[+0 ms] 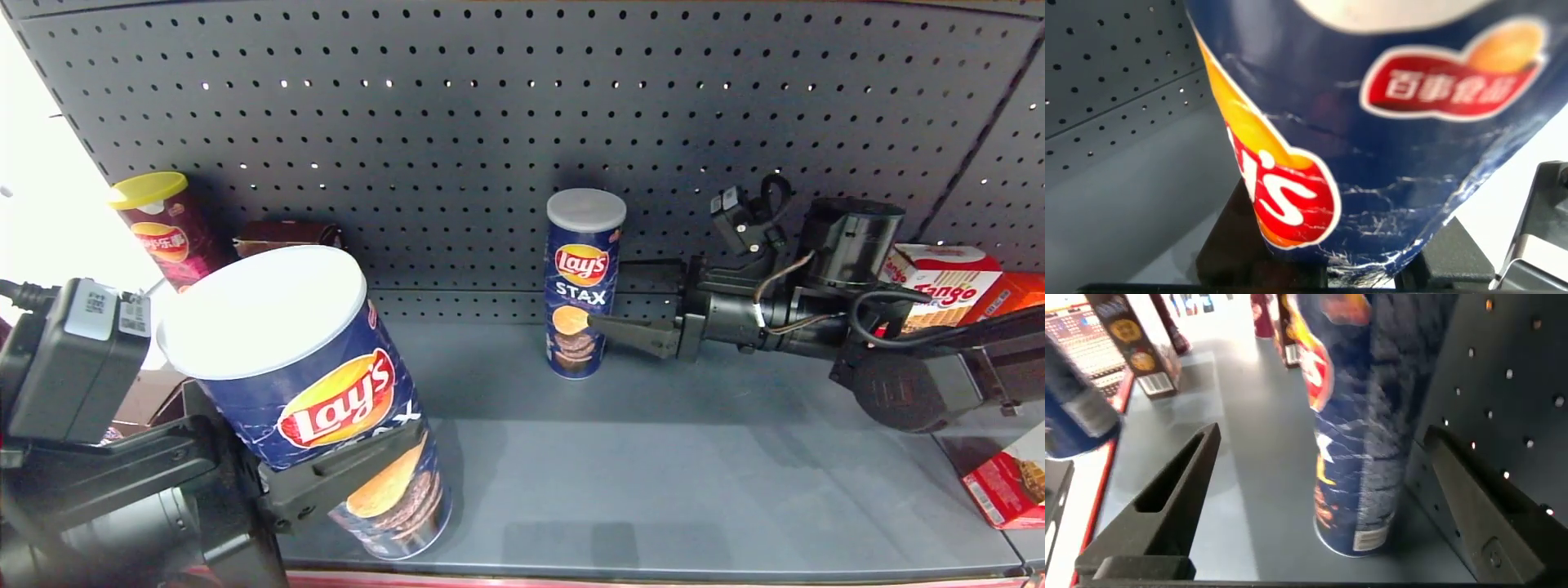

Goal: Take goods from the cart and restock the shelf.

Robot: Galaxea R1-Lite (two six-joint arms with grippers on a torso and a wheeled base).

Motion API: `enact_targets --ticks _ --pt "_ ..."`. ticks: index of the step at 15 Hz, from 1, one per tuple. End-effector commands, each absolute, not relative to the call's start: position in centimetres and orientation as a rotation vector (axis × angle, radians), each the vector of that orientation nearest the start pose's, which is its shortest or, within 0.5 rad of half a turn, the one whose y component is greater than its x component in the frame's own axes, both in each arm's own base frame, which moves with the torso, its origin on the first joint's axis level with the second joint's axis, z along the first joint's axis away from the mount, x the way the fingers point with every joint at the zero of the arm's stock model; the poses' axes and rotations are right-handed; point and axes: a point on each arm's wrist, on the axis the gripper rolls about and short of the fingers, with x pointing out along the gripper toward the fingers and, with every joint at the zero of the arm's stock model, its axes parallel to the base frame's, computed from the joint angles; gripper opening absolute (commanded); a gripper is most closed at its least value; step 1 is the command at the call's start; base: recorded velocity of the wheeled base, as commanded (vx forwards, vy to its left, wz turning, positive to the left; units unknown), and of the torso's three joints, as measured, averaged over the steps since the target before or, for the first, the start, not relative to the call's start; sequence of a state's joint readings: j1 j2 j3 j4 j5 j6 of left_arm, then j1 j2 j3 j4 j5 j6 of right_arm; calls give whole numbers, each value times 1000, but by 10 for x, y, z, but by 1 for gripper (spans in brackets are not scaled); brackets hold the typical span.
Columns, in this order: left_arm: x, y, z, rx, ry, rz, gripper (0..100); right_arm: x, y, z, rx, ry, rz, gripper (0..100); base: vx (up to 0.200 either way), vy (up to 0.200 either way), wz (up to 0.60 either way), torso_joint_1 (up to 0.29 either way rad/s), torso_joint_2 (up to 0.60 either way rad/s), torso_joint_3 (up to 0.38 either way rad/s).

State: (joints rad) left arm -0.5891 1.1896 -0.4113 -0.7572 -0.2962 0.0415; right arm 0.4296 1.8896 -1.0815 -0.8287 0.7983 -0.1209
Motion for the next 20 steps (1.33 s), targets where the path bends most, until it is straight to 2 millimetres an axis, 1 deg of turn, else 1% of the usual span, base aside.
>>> enact_targets --ticks 1,6,13,14,15,16,20 --pt "137 -100 209 30 6 -885 0 336 171 203 -106 -77 1224 100 0 0 0 0 0 0" --pt "142 -103 209 25 15 -888 0 354 180 185 -133 -70 1236 100 0 0 0 0 0 0" --pt "142 -103 205 29 30 -885 0 374 198 169 -134 -78 1254 100 0 0 0 0 0 0" --pt "142 -103 205 29 30 -885 0 374 198 169 -134 -78 1254 100 0 0 0 0 0 0" --pt "142 -103 205 29 30 -884 0 379 203 167 -135 -85 1265 100 0 0 0 0 0 0" --pt "142 -103 205 29 28 -884 0 379 203 167 -137 -95 1282 0 0 0 0 0 0 0" --pt "142 -103 205 29 28 -884 0 370 208 165 -134 -90 1280 0 0 0 0 0 0 0"
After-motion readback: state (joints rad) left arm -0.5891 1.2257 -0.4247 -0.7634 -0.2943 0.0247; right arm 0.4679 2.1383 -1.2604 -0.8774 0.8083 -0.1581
